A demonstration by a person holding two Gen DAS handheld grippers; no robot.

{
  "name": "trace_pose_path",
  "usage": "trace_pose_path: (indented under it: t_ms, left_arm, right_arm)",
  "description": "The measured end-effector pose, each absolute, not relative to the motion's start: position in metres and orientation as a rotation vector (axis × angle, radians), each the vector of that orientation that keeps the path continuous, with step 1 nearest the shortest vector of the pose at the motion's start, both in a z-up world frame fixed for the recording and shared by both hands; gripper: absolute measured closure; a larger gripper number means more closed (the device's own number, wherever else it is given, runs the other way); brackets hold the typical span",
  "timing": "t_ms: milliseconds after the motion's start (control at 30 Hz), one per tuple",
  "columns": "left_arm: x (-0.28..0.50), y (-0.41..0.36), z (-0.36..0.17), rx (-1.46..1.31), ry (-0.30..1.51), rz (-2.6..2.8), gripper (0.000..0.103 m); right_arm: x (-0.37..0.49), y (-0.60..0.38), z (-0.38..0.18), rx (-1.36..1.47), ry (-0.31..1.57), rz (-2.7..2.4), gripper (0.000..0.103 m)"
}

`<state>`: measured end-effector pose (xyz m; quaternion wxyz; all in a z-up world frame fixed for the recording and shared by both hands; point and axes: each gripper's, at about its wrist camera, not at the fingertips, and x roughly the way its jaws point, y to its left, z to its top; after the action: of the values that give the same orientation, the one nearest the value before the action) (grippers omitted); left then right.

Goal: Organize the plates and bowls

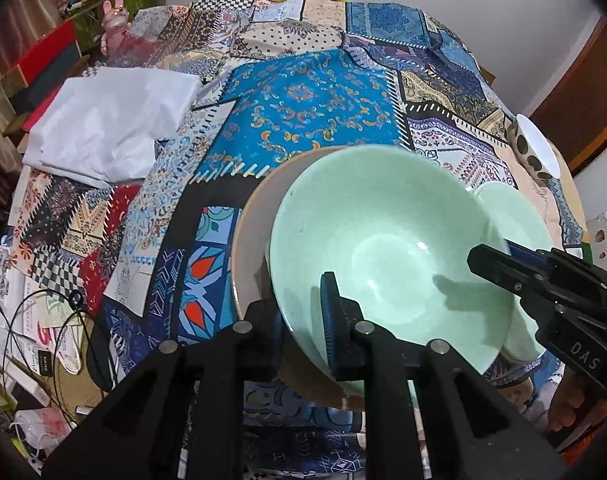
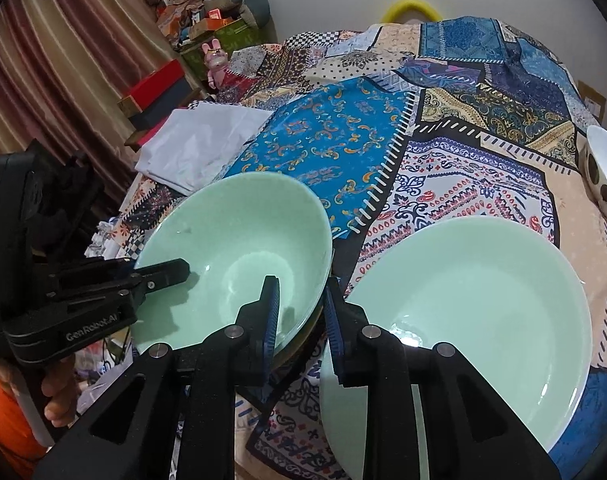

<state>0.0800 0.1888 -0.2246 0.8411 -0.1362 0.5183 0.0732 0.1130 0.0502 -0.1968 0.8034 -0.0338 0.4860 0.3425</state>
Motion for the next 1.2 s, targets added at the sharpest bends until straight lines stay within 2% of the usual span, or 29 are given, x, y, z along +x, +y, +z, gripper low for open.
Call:
trace_pose_path:
  t_ms: [467,833,933,1033,1133,1200]
  left_arm:
    - [0.086,0.191,-0.212,-0.261,1.111,0.203,0.085]
    - [0.091,0.177,-0.162,-0.176,1.008,0.24,0.081]
    - [0.096,0.16,-0.147,-0.163,0.973,0.212,0.073]
    - [0.104,0.137,-0.134,-0.141,0.939,0.175,0.065]
    - [0.116,0.111,-0.122,-0.115,0.904,0.132,0.051]
    - [0.124,0.095,-0.116,-0.098,0.881,0.11,0.037]
  right_arm:
    - [0.11,0.036,-0.184,-0.059,0.991,0.738,0.081]
    - [0.124,-0.023,-0.153,-0.023,0.901,0.648,0.076]
    - [0.129,-0.043,-0.146,-0.02,0.883,0.613,0.074]
    - [0.136,-0.066,-0.139,-0.022,0.856,0.566,0.066]
    - [0.145,-0.092,-0.131,-0.025,0.83,0.515,0.062]
    - [0.152,-0.11,-0.127,-0.019,0.819,0.477,0.057]
